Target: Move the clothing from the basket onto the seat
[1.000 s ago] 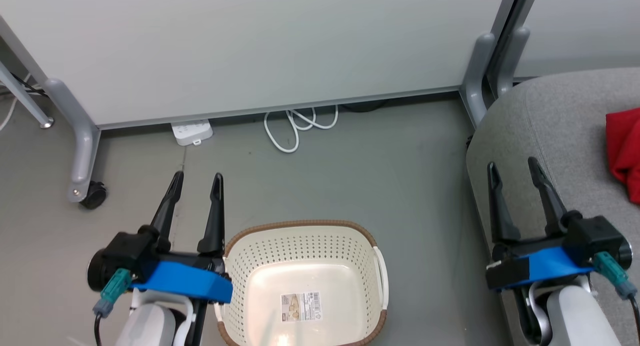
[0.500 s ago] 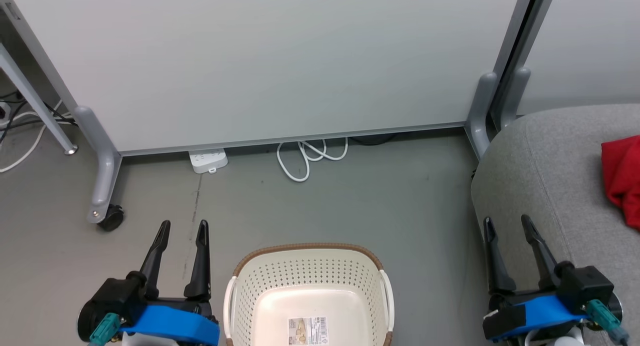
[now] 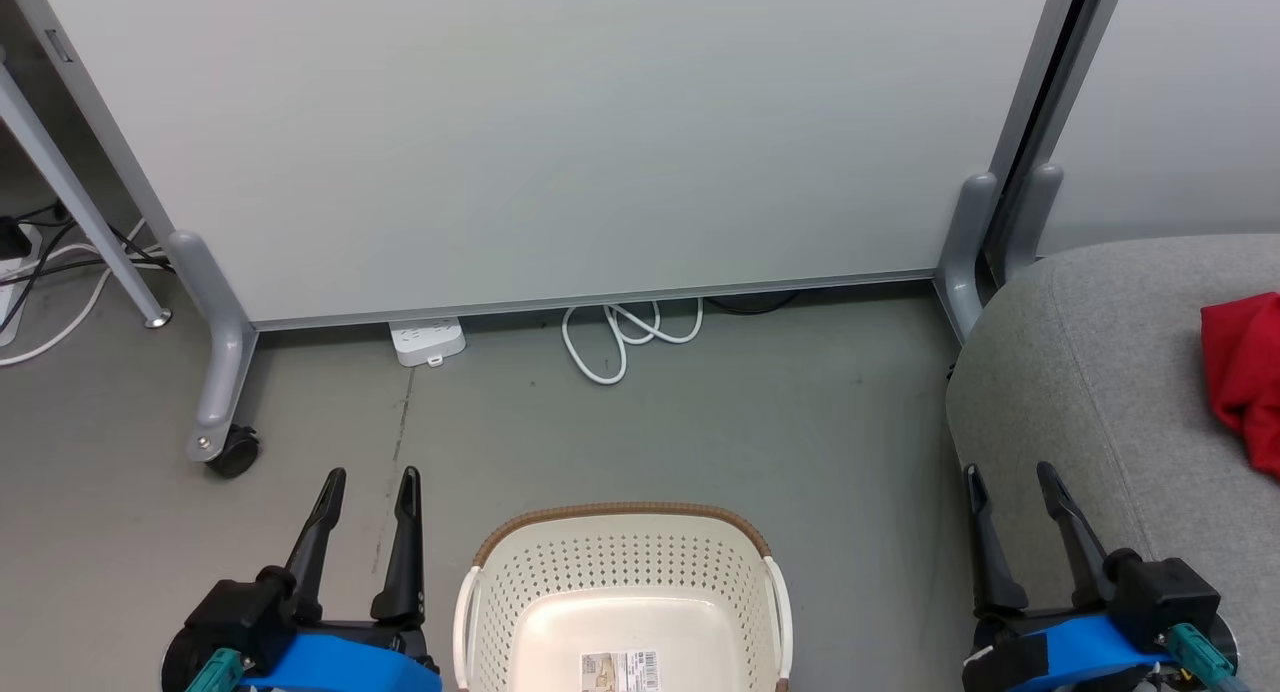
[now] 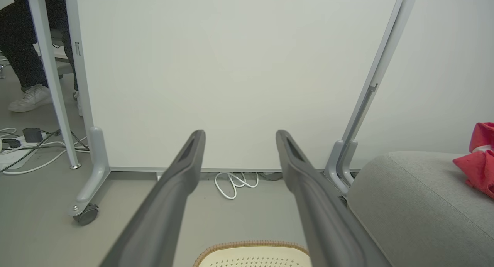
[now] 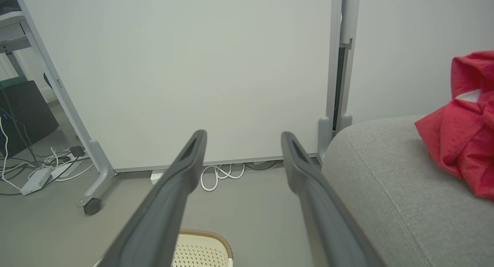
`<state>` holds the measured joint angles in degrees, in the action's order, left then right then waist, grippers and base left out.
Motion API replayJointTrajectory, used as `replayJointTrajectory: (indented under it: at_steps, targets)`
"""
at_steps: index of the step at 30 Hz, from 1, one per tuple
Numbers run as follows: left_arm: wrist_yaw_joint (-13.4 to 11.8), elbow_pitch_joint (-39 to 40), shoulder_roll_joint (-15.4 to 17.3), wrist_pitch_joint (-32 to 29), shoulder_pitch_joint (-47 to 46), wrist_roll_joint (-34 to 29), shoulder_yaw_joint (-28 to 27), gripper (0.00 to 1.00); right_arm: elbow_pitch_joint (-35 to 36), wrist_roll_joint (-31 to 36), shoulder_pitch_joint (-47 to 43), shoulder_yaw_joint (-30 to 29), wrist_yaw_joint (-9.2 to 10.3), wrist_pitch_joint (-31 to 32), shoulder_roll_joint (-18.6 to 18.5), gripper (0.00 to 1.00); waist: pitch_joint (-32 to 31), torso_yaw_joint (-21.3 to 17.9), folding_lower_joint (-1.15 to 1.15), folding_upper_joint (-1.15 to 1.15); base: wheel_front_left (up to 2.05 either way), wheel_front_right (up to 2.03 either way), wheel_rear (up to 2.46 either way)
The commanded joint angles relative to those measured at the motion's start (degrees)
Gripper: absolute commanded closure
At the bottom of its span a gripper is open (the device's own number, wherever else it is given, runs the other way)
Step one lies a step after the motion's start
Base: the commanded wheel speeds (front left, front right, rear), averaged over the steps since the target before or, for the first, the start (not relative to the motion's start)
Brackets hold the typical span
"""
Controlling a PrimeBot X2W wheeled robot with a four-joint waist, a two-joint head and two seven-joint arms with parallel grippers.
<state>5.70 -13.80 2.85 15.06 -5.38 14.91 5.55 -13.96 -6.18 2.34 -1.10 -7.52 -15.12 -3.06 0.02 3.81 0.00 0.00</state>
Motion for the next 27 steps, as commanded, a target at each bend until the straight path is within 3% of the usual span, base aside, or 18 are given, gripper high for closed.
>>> replayJointTrajectory:
  at_steps: [1,10,11,15,27]
  targets:
    - [0.17,-0.04,0.11,0.16,0.78,-0.09,-0.04,0.0,-0.16,-0.6,-0.84,0.13,0.06,-0.03,0.24,0.0,-0.05,0.0,0.0,0.0,0.0,0.0,0.0]
    - [0.02,-0.6,0.12,0.16,0.48,-0.3,0.21,0.0,-0.43,-1.34,-0.64,0.45,0.06,-0.03,0.26,0.0,0.02,0.08,0.0,0.0,0.0,0.0,0.0]
    - [0.0,-0.67,-0.03,-0.02,0.02,-0.18,0.26,1.0,-0.52,-1.05,-0.02,0.41,0.0,0.0,0.05,1.0,0.01,0.08,0.0,0.0,0.0,0.0,0.0]
    - [0.01,-2.58,-0.15,-0.49,1.04,0.37,0.23,1.0,-2.54,-1.55,-0.39,0.28,0.0,0.32,0.07,1.0,0.01,0.06,0.0,0.0,0.0,0.0,0.0]
    - [0.29,-2.25,-0.12,-3.67,0.64,11.84,-1.67,1.0,-2.18,-14.15,0.36,-0.67,0.01,3.6,0.08,1.0,0.02,-0.28,0.0,0.0,0.0,0.0,0.0]
